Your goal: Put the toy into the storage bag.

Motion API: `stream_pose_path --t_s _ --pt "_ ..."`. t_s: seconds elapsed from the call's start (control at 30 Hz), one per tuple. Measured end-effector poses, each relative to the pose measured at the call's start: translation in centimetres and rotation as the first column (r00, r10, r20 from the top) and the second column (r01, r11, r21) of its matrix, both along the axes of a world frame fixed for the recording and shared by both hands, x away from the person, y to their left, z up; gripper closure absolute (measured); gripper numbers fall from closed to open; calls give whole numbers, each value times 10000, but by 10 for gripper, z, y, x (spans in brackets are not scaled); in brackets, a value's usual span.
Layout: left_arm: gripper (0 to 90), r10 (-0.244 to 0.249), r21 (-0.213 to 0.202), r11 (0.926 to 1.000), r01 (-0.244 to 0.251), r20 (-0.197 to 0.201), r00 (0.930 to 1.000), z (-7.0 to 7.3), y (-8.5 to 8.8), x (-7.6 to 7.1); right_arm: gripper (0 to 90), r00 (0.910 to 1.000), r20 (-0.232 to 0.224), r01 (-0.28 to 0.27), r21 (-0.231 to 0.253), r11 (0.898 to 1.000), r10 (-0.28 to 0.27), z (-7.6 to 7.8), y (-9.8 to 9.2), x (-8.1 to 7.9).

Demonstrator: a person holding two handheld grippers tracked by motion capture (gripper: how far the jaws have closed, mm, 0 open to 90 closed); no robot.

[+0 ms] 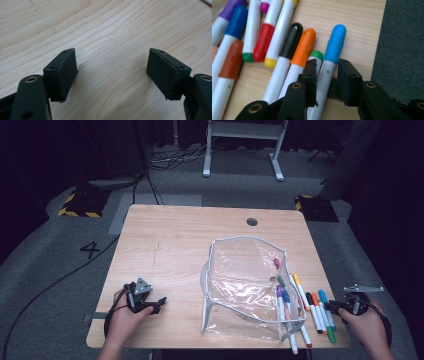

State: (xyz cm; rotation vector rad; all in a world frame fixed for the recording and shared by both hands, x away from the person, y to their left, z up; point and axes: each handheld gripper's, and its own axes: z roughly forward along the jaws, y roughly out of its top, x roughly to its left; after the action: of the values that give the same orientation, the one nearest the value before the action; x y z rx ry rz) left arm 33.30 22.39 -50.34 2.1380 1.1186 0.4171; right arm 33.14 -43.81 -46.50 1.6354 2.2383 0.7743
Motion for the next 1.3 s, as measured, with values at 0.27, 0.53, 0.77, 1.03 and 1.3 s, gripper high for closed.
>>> stream_pose_path --t_s 0.27,0.53,0.77,1.03,1.3 --pt "245 1 2 10000 -1 4 10000 0 0 0 697 9999 -30 109 -432 9990 -111 7 6 20" --pt "244 -6 -3 10000 6 -2 10000 0 0 0 706 9988 -376 299 -661 9974 -324 6 9 34" --pt "245 -68 34 10000 68 -7 10000 0 0 0 703 9975 -512 446 -883 9951 -492 5 13 39" --pt "245 -56 14 10000 56 -11 10000 0 0 -1 710 9952 -775 509 -1080 9928 -595 2 19 46" --pt "244 -71 22 10000 71 -10 10000 0 0 -1 743 9889 -955 1036 -1038 9892 -1136 -1 24 51"
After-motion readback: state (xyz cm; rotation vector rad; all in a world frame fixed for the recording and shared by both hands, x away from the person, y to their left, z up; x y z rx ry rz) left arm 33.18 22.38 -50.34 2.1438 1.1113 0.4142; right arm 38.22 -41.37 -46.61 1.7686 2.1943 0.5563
